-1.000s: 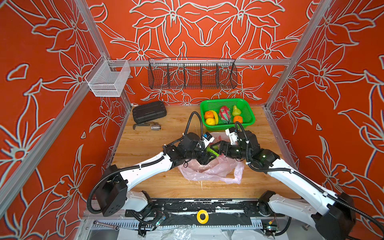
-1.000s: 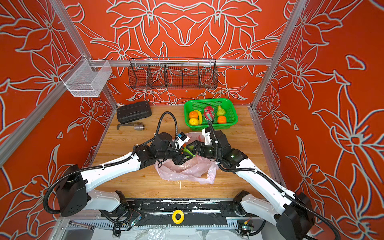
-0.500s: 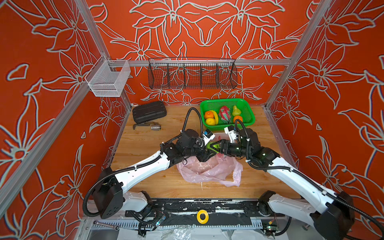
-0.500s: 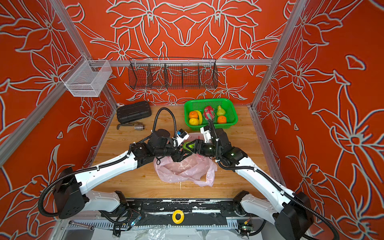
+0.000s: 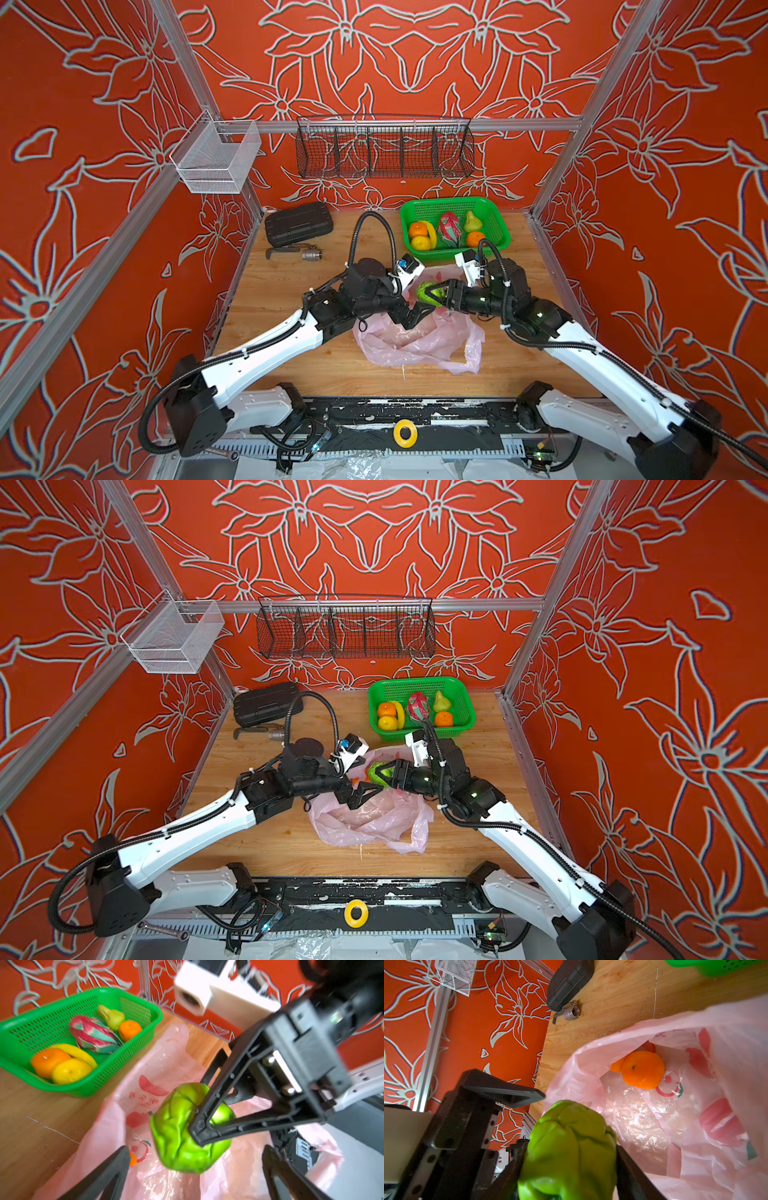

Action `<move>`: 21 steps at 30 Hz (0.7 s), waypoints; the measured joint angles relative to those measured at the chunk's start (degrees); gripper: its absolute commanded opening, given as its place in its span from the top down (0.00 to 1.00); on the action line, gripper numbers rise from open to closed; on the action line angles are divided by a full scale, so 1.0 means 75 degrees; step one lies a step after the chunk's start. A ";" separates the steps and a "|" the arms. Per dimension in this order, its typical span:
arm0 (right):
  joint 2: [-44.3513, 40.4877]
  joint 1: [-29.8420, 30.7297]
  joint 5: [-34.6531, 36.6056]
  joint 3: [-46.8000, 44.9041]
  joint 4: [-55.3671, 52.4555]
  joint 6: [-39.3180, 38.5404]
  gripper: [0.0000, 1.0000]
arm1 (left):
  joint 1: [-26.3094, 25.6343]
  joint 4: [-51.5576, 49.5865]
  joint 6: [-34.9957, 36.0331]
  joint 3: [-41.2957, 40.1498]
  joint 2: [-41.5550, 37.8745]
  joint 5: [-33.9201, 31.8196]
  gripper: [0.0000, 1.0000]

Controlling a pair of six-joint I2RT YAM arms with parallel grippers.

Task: Untie the knot of the plastic bag and take out the fruit
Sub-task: Pass the fruit, then place the fruit in the basket.

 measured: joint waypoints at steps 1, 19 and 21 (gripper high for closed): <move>-0.0105 0.0000 0.0035 0.0061 -0.0119 -0.0073 0.52 | 0.0000 -0.0006 -0.0032 0.0003 -0.0181 -0.0154 0.01; 0.1408 -0.0810 0.2328 0.3867 -0.1309 -0.2699 0.51 | 0.0883 -0.1393 -0.0848 0.0874 0.1454 -0.0868 0.02; 0.1999 -0.1172 0.2349 0.4243 -0.1343 -0.2914 0.51 | 0.0903 -0.1405 -0.0895 0.0874 0.1559 -0.0822 0.03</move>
